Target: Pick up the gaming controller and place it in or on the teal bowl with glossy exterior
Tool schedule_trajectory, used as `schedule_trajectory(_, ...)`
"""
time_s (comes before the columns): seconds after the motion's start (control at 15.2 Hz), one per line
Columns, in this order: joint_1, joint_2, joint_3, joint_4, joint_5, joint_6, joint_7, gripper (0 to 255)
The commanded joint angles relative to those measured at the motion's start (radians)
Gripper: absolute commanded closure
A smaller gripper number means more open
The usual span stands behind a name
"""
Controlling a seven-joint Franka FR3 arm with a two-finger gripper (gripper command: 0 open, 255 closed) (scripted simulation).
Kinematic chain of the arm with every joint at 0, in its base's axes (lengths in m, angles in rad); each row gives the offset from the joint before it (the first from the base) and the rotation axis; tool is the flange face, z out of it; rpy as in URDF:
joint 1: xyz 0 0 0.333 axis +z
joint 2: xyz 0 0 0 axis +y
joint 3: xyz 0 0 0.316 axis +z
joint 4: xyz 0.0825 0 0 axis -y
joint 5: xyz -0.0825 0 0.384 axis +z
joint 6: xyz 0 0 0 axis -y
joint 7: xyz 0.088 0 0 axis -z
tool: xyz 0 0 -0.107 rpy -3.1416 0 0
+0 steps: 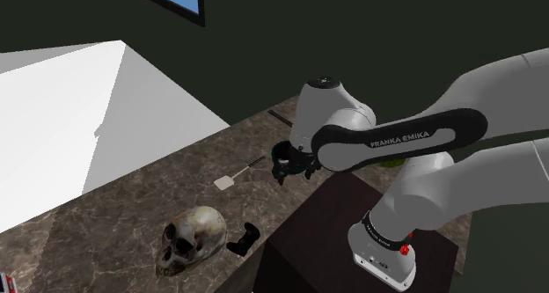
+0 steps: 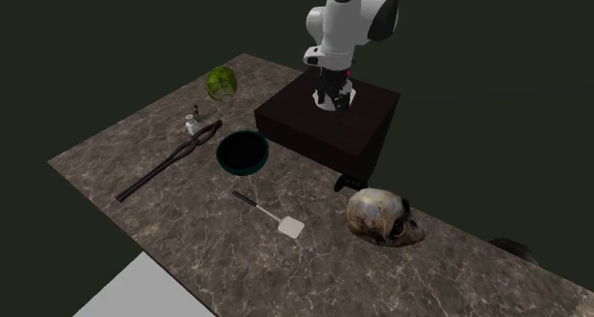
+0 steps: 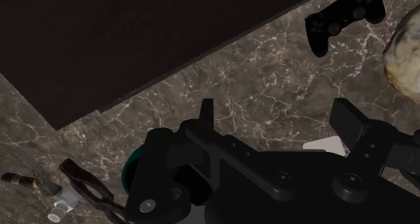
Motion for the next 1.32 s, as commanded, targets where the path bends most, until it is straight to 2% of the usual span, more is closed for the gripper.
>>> schedule_trajectory(0.0,0.000,0.077,0.048,-0.008,0.030,0.091,0.064,0)
schedule_trajectory(0.26,-0.028,0.278,0.157,0.003,0.054,0.289,0.206,0)
schedule_trajectory(0.46,-0.095,0.453,0.252,0.031,-0.008,0.440,0.354,0)
schedule_trajectory(0.53,-0.131,0.516,0.287,0.044,-0.063,0.489,0.426,0)
schedule_trajectory(0.59,-0.174,0.583,0.318,0.058,-0.152,0.535,0.520,0)
schedule_trajectory(0.66,-0.213,0.655,0.334,0.075,-0.289,0.577,0.647,0)
schedule_trajectory(0.73,-0.223,0.729,0.309,0.098,-0.466,0.608,0.804,0)
schedule_trajectory(0.79,-0.192,0.799,0.248,0.127,-0.635,0.628,0.957,0)
schedule_trajectory(0.86,-0.121,0.858,0.161,0.160,-0.752,0.645,1.073,0)
schedule_trajectory(0.92,-0.035,0.909,0.070,0.191,-0.823,0.664,1.158,0)
schedule_trajectory(1.06,0.092,1.004,-0.059,0.257,-0.929,0.698,1.300,0)
schedule_trajectory(1.12,0.143,1.042,-0.106,0.285,-0.953,0.714,1.346,0)
schedule_trajectory(1.25,0.190,1.076,-0.158,0.301,-0.985,0.738,1.374,0)
